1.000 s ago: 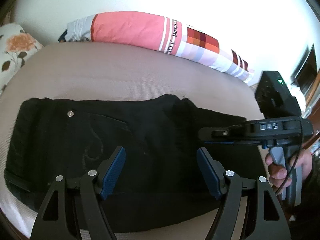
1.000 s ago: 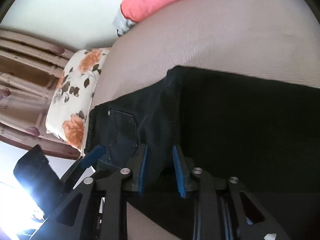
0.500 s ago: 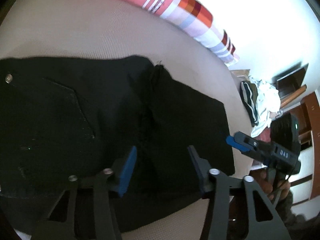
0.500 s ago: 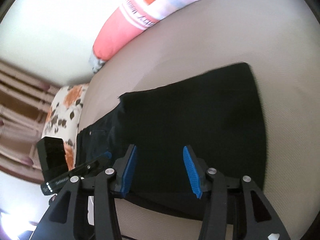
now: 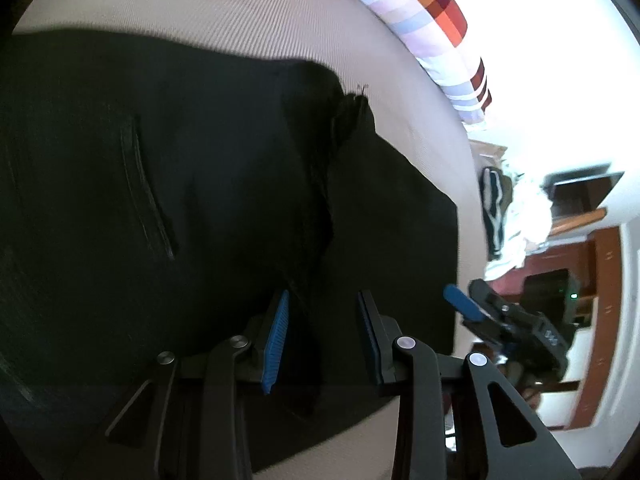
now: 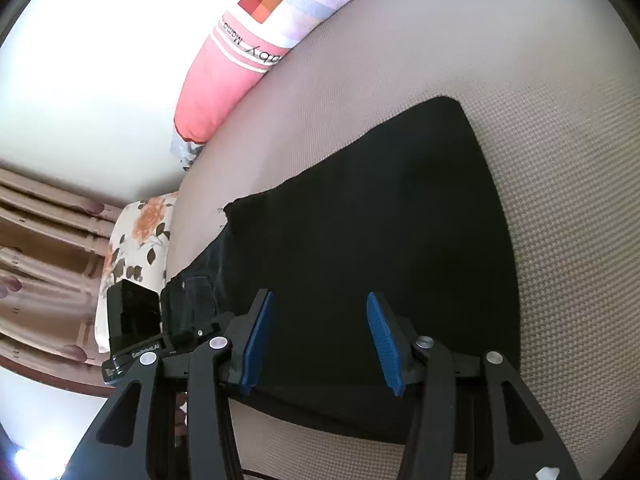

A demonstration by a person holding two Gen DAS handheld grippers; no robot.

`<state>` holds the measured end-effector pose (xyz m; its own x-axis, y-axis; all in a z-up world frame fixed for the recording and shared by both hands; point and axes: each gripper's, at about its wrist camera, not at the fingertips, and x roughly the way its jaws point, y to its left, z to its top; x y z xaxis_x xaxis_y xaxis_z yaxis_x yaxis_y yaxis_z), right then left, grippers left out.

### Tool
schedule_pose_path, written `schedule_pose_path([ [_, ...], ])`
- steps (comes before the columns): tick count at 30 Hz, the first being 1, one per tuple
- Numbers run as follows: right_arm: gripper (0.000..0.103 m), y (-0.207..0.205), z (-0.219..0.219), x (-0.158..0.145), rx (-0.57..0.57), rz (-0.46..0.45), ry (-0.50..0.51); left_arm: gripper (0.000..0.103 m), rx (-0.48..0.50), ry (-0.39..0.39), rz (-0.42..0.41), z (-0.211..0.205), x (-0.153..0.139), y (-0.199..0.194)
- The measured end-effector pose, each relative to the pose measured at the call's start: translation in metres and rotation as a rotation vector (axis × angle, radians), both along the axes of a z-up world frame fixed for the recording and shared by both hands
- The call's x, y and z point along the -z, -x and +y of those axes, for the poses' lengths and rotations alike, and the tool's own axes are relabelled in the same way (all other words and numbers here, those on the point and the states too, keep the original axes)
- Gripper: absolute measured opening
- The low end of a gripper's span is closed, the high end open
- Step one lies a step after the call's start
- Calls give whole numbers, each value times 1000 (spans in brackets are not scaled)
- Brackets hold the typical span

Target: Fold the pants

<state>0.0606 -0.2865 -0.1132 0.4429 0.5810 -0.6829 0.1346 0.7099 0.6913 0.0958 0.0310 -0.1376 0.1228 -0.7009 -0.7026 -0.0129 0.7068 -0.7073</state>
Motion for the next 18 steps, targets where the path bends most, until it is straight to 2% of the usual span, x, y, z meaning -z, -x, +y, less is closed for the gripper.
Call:
schedule_pose_path([
  [5,47,-1,1,3,1,2,-14,34,6,18,14,-3,2,1],
  [7,47,-1,0,4,2,1,-17,28,8,13,13,-4,2,0],
  [11,47,-1,0,3,-3,-3,-2,9,8,-11,10,-11,5,-5],
  [14,47,0,1,1,-9,-6,33,4,23,-63,-38,-19,-1,-1],
  [18,47,3,0,-4,-13,-12,84,3,26,-103,-110,-20,-15,12],
])
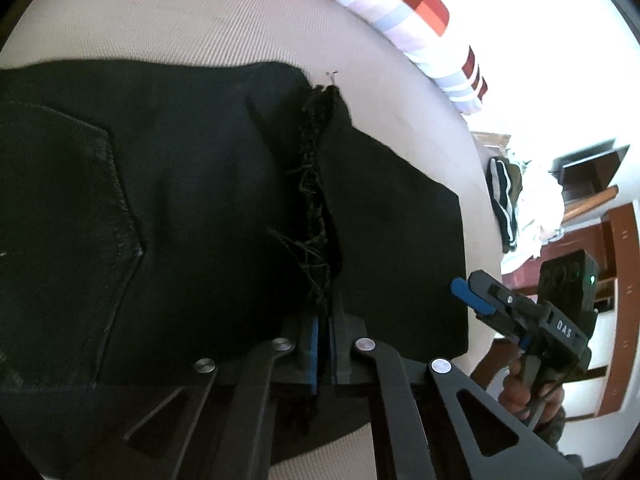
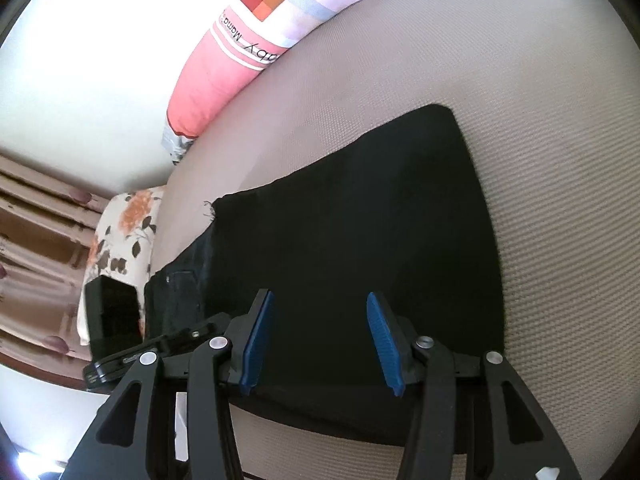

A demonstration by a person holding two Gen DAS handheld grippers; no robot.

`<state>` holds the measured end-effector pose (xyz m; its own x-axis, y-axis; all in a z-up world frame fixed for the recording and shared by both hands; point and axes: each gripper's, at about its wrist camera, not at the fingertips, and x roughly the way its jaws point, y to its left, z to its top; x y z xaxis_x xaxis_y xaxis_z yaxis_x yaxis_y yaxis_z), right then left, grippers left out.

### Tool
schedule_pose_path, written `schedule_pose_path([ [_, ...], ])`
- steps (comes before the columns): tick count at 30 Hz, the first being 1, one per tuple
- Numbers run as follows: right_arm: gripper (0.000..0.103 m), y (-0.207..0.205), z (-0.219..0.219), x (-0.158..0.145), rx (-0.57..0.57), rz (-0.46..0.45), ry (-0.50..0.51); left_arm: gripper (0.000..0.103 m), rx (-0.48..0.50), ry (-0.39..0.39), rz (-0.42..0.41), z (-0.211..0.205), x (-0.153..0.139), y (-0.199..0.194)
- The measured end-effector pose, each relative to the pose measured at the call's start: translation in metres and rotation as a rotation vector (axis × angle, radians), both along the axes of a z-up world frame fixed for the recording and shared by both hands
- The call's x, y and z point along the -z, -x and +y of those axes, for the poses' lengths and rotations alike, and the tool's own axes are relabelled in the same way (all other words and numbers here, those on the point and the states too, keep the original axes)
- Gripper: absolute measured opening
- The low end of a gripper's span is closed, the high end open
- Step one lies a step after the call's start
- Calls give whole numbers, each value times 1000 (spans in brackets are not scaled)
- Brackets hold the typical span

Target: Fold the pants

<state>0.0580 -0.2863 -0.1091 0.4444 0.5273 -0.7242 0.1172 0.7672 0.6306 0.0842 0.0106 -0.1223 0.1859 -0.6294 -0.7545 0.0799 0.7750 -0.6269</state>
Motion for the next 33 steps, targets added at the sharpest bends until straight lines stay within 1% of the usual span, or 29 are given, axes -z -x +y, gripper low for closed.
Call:
schedule_pose_path([
  [4,47,4,0,-1,-5,-2,24,3,5,-37,-30,1,-4,5],
  [8,47,4,3,5,-11,15,56,3,-3,-43,-18,7,3,5],
  [12,45,4,6,13,-19,31,95,4,6,-64,-24,11,13,5],
  [13,45,3,7,16,-22,32,103,5,13,-72,-38,10,14,5],
  [16,45,-1,11,11,-39,27,139,8,40,-149,-90,3,5,7],
  [18,46,-5,9,3,-30,-11,175,17,43,-217,-144,0,-3,8],
  [19,46,-8,7,-2,-29,-31,197,18,36,-240,-173,0,-8,7],
  [22,46,-24,2,-13,-20,-89,259,18,26,-227,-231,-1,-19,1],
  [27,44,-52,-7,-14,-7,-114,369,18,35,-216,-302,-17,-26,-23],
  [29,42,-64,-9,-8,-12,-109,421,18,48,-202,-312,-27,-25,-38],
  [31,41,-71,-12,-2,-12,-96,424,18,56,-211,-303,-34,-19,-51],
  [33,41,-73,-14,0,-13,-95,418,18,62,-239,-285,-41,-12,-63],
])
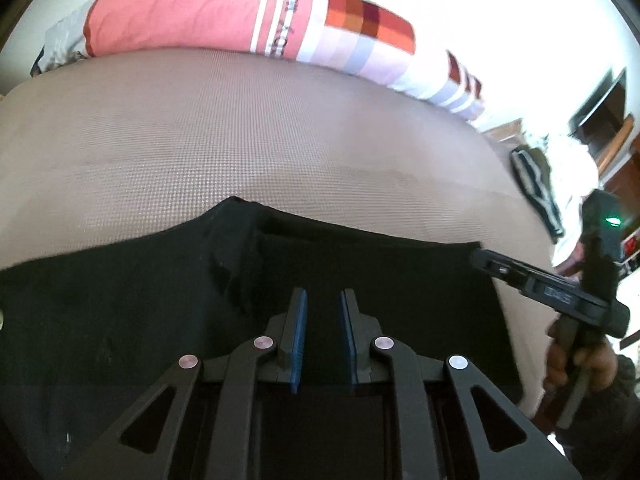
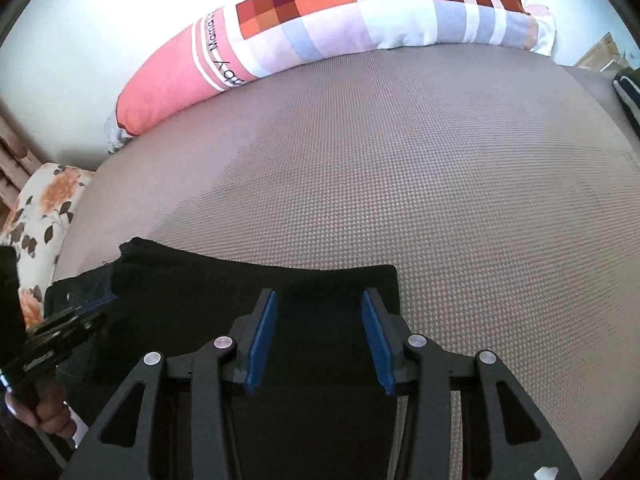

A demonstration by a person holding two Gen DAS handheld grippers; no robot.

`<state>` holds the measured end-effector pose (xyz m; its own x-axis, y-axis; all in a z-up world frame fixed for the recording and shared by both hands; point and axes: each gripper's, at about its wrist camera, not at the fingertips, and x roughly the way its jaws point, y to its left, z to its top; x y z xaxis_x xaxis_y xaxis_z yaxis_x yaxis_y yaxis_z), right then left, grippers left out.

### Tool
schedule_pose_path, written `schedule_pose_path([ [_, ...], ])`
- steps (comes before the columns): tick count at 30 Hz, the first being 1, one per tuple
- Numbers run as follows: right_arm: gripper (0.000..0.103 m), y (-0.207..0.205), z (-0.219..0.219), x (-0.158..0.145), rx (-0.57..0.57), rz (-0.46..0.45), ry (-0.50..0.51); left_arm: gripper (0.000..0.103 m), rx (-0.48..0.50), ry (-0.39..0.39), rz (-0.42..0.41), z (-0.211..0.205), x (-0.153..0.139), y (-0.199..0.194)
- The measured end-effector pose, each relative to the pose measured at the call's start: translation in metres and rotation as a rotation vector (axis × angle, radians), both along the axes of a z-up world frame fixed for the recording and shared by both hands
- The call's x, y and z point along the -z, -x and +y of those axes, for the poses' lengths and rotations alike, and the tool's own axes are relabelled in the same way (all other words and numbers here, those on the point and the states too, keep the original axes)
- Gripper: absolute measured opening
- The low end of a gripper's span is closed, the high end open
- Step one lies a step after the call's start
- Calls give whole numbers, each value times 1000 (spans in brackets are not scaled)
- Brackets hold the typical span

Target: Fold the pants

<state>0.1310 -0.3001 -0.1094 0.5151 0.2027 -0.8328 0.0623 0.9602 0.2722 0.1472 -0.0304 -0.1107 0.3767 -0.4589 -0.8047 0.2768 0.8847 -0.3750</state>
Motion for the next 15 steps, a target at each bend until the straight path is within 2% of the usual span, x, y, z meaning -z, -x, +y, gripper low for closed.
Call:
schedule_pose_path([
  [2,40,0,-1,1,1,-3,-2,18,-7,-12,38,-2,12,-10],
  [4,40,1,0,2,-8,-7,9,18,-11,9,25,-1,14,-11],
  [8,40,2,3,2,-12,-13,22,18,-5,0,25,-1,13,-10],
  [15,41,8,9,-4,-13,-8,53,25,-5,-18,22,3,13,22],
])
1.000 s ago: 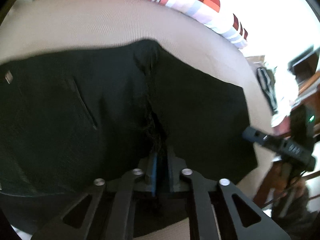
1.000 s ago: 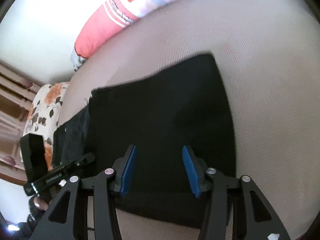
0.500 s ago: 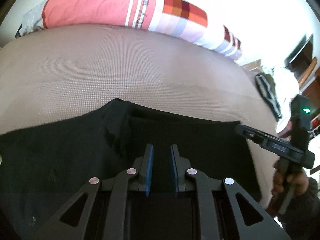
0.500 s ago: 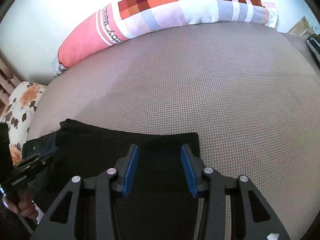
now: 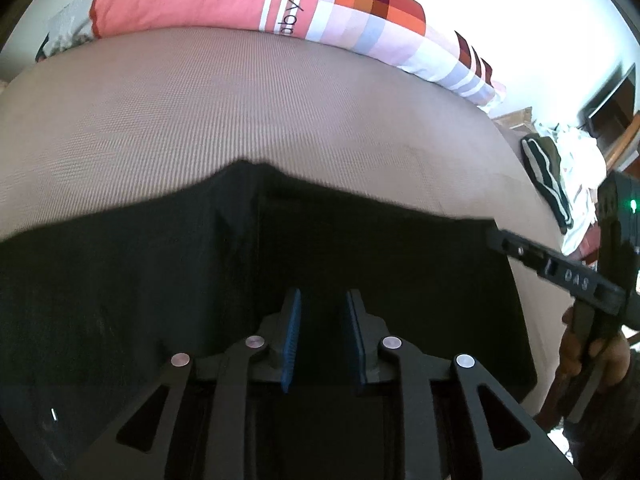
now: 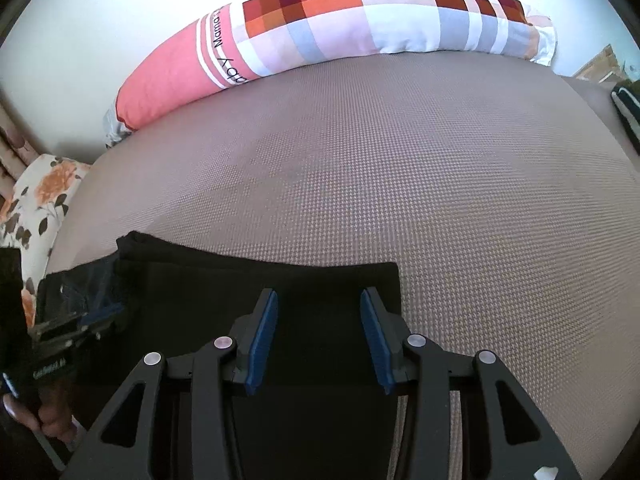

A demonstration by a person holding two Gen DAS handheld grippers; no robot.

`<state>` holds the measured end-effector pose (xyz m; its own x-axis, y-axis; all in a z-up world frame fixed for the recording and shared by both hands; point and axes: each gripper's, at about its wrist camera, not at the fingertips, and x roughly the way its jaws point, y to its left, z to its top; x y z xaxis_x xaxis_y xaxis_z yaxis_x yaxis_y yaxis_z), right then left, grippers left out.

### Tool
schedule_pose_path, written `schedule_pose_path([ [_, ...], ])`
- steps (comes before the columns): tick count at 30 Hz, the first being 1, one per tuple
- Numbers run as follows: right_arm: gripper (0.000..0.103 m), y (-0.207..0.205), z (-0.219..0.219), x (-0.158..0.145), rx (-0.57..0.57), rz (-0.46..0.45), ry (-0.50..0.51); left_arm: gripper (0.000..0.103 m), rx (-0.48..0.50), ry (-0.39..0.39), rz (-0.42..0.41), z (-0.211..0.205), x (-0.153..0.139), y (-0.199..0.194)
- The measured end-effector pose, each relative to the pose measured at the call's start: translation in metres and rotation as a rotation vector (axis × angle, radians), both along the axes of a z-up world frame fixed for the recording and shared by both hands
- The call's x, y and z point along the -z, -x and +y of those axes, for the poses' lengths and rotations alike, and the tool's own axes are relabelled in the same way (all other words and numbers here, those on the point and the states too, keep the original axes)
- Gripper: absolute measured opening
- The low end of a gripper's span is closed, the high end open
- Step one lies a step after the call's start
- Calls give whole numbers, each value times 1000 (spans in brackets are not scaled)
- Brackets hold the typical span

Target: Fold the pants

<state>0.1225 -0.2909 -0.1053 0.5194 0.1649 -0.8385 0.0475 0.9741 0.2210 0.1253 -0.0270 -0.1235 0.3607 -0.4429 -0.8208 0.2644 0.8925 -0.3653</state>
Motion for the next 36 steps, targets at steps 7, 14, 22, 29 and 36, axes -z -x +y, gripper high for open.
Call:
schedule_pose_path([
  [7,41,23,12,-12,-25,-8,8,25,5,-31,-27,9,0,48],
  [14,41,50,28,-9,-54,34,-21,27,-1,-37,-34,19,-2,78],
  [22,41,70,58,2,-124,101,-41,41,-54,-60,-53,48,-24,95],
  [29,43,76,91,10,-186,143,-81,64,-127,-100,-124,95,-59,109],
  [36,43,75,131,12,-260,159,-83,70,-247,-142,-142,155,-76,117],
])
